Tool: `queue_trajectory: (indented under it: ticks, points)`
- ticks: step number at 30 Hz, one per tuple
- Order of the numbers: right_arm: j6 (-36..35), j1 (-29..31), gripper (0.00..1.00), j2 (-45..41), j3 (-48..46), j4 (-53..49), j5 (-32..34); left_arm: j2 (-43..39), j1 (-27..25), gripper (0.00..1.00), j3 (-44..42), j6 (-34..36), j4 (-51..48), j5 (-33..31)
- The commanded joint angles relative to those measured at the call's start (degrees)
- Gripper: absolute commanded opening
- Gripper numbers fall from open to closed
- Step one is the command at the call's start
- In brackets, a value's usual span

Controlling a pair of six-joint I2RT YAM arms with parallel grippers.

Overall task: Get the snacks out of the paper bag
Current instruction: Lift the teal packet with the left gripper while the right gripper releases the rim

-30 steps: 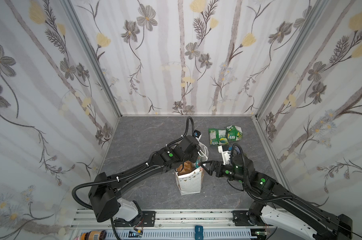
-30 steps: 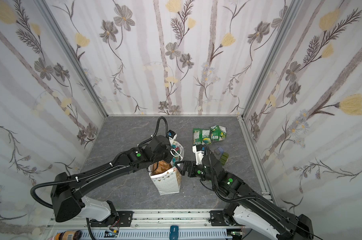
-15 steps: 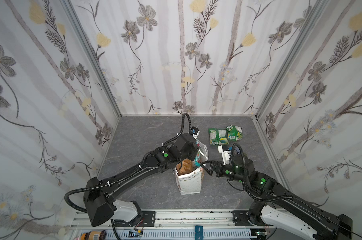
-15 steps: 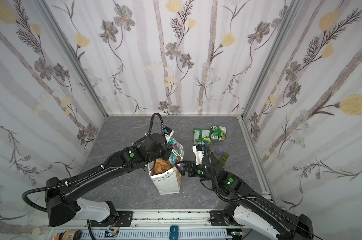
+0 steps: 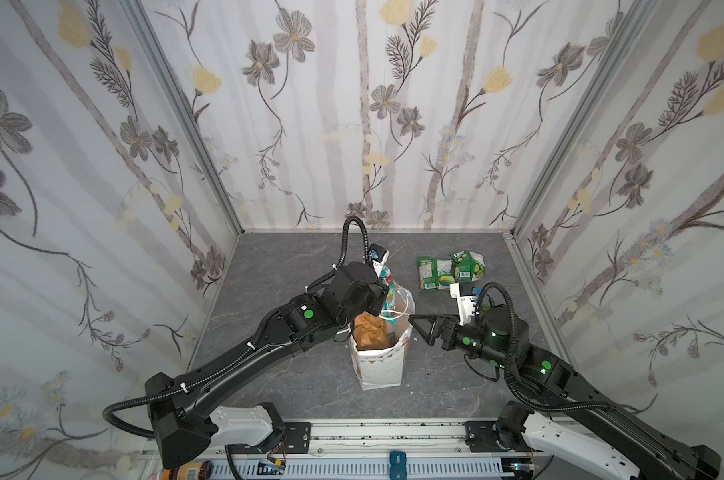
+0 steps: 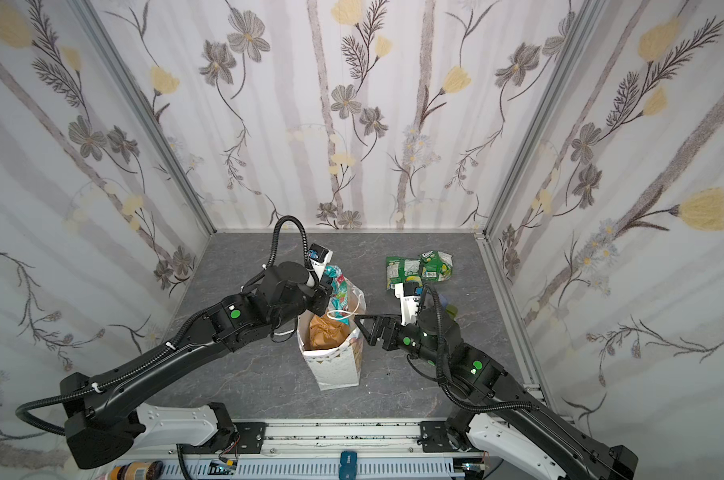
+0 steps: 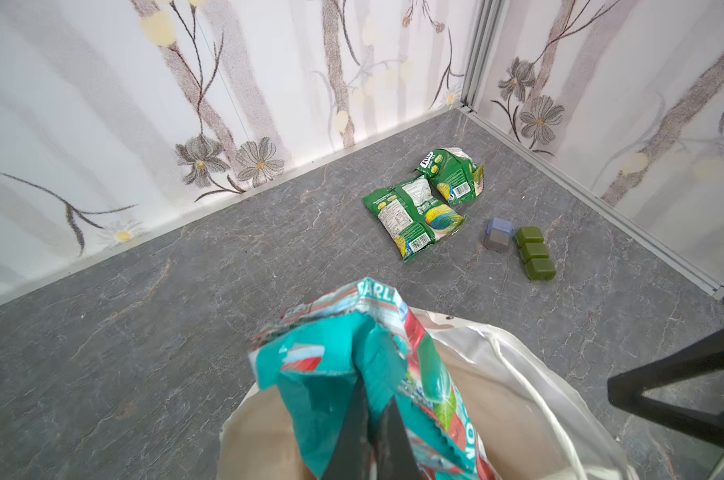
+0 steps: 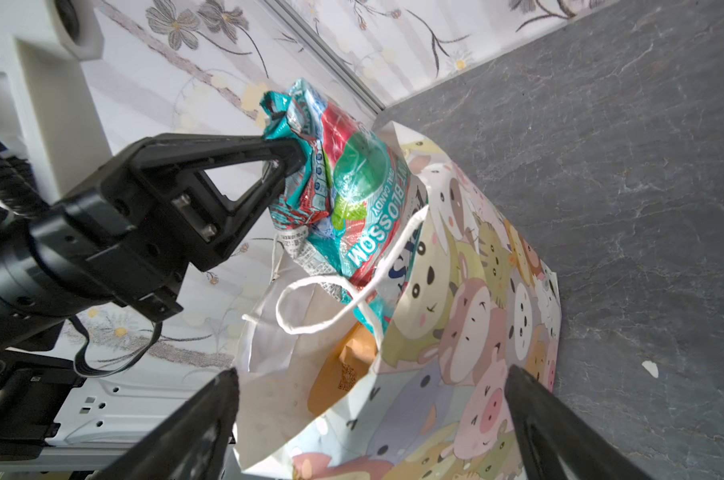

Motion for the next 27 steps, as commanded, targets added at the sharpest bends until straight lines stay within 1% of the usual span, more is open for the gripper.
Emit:
queue_trajectory:
  ticks: [1, 2, 5, 6, 7, 10, 13, 20, 27]
  points:
    - [-2.82, -0.04, 1.00, -1.50, 0.48, -0.20, 3.91, -2.31, 0.05, 0.00, 1.04, -0.01, 1.59, -0.90]
    - [-3.48, -0.03, 1.00, -2.10, 2.36, -0.26, 4.80, -3.02, 0.05, 0.00, 1.37, -0.34, 1.63, -0.33]
    - [-5.45, -0.02, 1.00, -3.71, 2.87, 0.26, 6.97, -4.97, -0.02, 0.00, 2.50, -1.38, 1.50, 1.25]
    - [-5.85, -1.75, 1.00, -4.16, 2.96, 0.41, 7.71, -5.46, -0.04, 0.00, 3.04, -1.83, 1.18, 1.60]
    - [-6.19, -1.78, 1.00, -4.52, 3.03, 0.58, 8.18, -5.76, -0.04, 0.00, 3.69, -1.99, 0.65, 1.85]
    - [-7.22, -1.95, 1.00, -5.35, 3.25, 1.01, 8.81, -7.17, -0.36, 0.00, 5.19, -2.56, 0.00, 2.78]
    - [-7.90, -1.97, 1.00, -5.85, 3.32, 1.55, 8.80, -8.36, -0.47, 0.00, 6.06, -3.33, 0.76, 5.36]
    - [-9.20, -2.04, 1.00, -5.85, 3.22, 4.14, 6.03, -7.23, -1.64, 0.00, 7.65, -4.74, 2.95, 15.83]
    - [-9.52, -2.00, 0.99, -4.02, 3.21, 6.59, 0.73, -4.18, -4.32, 0.00, 8.92, -4.90, 5.93, 21.76]
